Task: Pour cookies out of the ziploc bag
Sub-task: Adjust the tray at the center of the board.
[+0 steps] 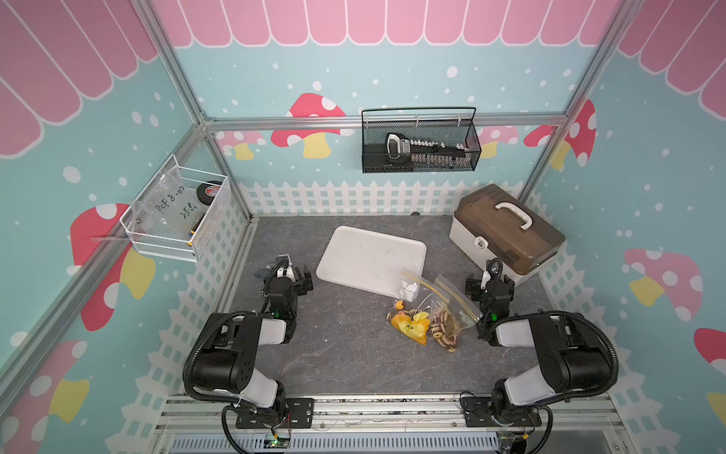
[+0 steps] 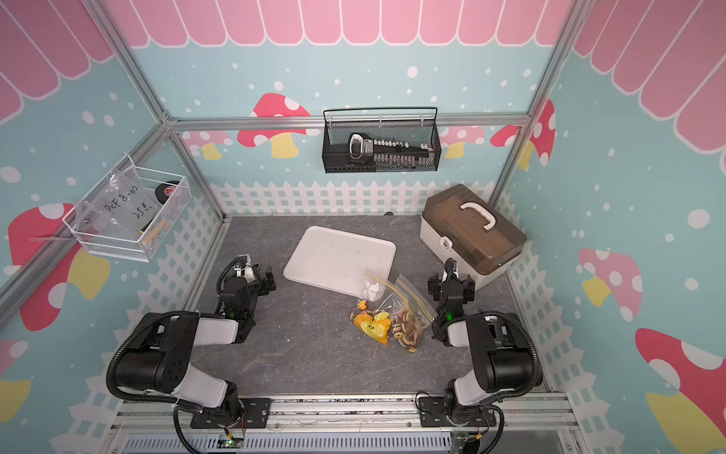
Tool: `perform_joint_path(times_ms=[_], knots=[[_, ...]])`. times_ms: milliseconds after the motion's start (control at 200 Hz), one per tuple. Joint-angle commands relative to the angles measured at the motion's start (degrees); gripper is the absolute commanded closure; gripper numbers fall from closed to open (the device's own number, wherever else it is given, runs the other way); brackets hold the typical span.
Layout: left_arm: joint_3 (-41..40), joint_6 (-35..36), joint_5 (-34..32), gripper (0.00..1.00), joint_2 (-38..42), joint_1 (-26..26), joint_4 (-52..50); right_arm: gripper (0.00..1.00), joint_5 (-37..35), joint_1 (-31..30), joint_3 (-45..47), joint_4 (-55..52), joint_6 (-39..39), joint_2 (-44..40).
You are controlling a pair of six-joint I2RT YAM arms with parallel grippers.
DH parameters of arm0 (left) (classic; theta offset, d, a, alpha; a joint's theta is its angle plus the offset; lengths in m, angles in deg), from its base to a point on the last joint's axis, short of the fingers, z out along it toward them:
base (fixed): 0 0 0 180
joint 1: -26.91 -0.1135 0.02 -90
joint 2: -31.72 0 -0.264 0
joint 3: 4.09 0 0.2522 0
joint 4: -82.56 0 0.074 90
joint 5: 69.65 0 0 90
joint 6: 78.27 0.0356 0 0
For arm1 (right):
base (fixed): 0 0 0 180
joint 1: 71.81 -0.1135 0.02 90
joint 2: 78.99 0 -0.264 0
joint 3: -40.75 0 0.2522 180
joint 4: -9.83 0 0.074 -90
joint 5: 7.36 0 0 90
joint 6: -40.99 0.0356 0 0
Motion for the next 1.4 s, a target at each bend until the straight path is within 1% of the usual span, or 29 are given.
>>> perform_joint_path(times_ms=[0, 100, 255, 385, 585, 645, 680, 716, 761, 791, 826, 856, 866, 891, 931, 981, 1021, 1076, 1141, 1161, 1186, 1216, 1231, 1271, 1316, 1341, 1376, 1396], knots=[[1.07, -0.19, 0.69, 0.0, 0.05, -0.21, -0.42, 0.01, 3.15, 0.21, 0.6, 3.21, -1.45, 0.23], [1.07, -0.19, 0.69, 0.0, 0.09, -0.21, -0.47, 0.01, 3.16, 0.21, -1.17, -0.21, -1.32, 0.24], [0.99, -0.12, 0.74, 0.0, 0.13, -0.24, -0.19, 0.01, 3.22, 0.23, -1.03, 0.1, -1.36, 0.37], [-0.4, 0.77, 2.73, 0.0, 0.22, -0.04, 2.04, 0.01, 3.22, 0.26, -1.02, 0.1, -1.35, 0.34], [-0.46, 0.85, 2.7, 0.0, 0.32, -0.07, 2.12, 0.02, 3.22, 0.21, -0.94, 0.15, -1.36, 0.27], [-1.74, 1.01, 2.88, 0.0, 0.47, 0.14, 4.37, 0.01, 3.14, 0.21, -0.65, 0.61, -1.52, 0.21], [-3.67, 1.4, 3.51, 0.0, 0.7, 0.29, 8.76, 0.01, 3.0, 0.21, 0.16, 1.95, -1.49, 0.06], [-6.16, 2.36, 3.52, 0.0, 1.19, 1.1, 13.42, 0.01, 2.1, 0.21, 1.56, 4.78, -1.21, -0.34], [-8.99, 4.17, 1.54, 0.0, 2.6, 3.1, 17.95, 0.01, 0.55, 0.17, 4.22, 8.48, -0.65, -1.97], [-9.9, 5.6, -0.91, 0.0, 4.19, 5.0, 18.28, 0.01, -0.6, 0.13, 6.01, 10.14, -0.21, -3.51], [-10.0, 7.08, -3.94, 0.0, 6.23, 7.35, 16.38, 0.01, -2.33, 0.13, 7.65, 9.69, 0.5, -6.19], [-9.64, 8.3, -4.7, 0.0, 8.43, 9.13, 13.51, 0.01, -3.14, 0.12, 7.84, 7.5, 0.75, -9.11], [-9.39, 8.72, -6.3, 0.0, 9.11, 9.73, 12.36, 0.01, -3.25, 0.12, 7.84, 6.68, 0.71, -10.16], [-8.7, 9.48, -7.75, 0.0, 11.08, 11.16, 9.2, 0.01, -2.87, 0.15, 7.45, 3.19, 0.83, -13.13], [-7.13, 10.28, -9.11, 0.0, 14.11, 12.98, 2.53, 0.01, -1.97, 0.19, 6.03, -5.75, 1.52, -18.45], [-4.95, 9.82, -11.15, 0.0, 17.66, 14.57, -4.28, 0.01, -1.15, 0.19, 1.02, -18.23, 5.99, -24.93], [-3.73, 6.94, -12.4, 0.0, 20.55, 15.39, -8.16, 0.01, -0.57, 0.22, -2.12, -27.35, 10.62, -29.1], [-2.67, 2.66, -11.2, 0.0, 24.65, 15.44, -13.09, 0.01, -0.34, 0.21, -5.29, -37.02, 17.63, -33.82], [-2.4, -0.93, -6.9, 0.0, 28.44, 15.23, -16.24, 0.01, -1.84, 0.21, -5.56, -41.72, 25.6, -38.12], [-2.58, -2.41, -4.6, 0.0, 29.25, 15.13, -16.25, 0.01, -1.02, 0.34, -4.83, -41.75, 27.19, -39.28], [-2.79, -4.58, -2.0, 0.0, 29.95, 14.89, -15.75, 0.02, 2.29, 0.38, -3.85, -40.9, 26.31, -40.69], [-3.09, -7.36, 0.09, 0.0, 30.36, 14.59, -14.93, 0.01, 8.88, 0.41, -2.99, -39.88, 22.96, -42.66], [-3.19, -9.05, 0.89, 0.0, 30.37, 14.48, -14.59, 0.04, 11.69, 0.39, -2.78, -39.62, 21.97, -43.51], [-3.27, -14.6, 0.28, 0.0, 30.11, 14.22, -14.56, 0.13, 17.47, 0.39, -2.66, -39.31, 22.23, -44.92], [-2.92, -22.33, -1.51, 0.0, 29.41, 13.89, -16.32, 0.17, 23.37, 0.39, -3.94, -40.74, 23.14, -45.23], [-2.6, -25.36, -0.35, 0.0, 28.85, 13.53, -17.09, 0.2, 26.87, 0.43, -5.54, -42.15, 23.02, -45.0], [-2.16, -26.16, 5.36, 0.0, 27.96, 12.68, -16.15, 0.25, 32.43, 0.35, -7.81, -44.05, 22.53, -44.06], [-1.66, -26.08, 9.85, 0.0, 27.04, 12.46, -15.6, 0.26, 34.91, 0.3, -9.12, -45.0, 22.47, -43.35]])
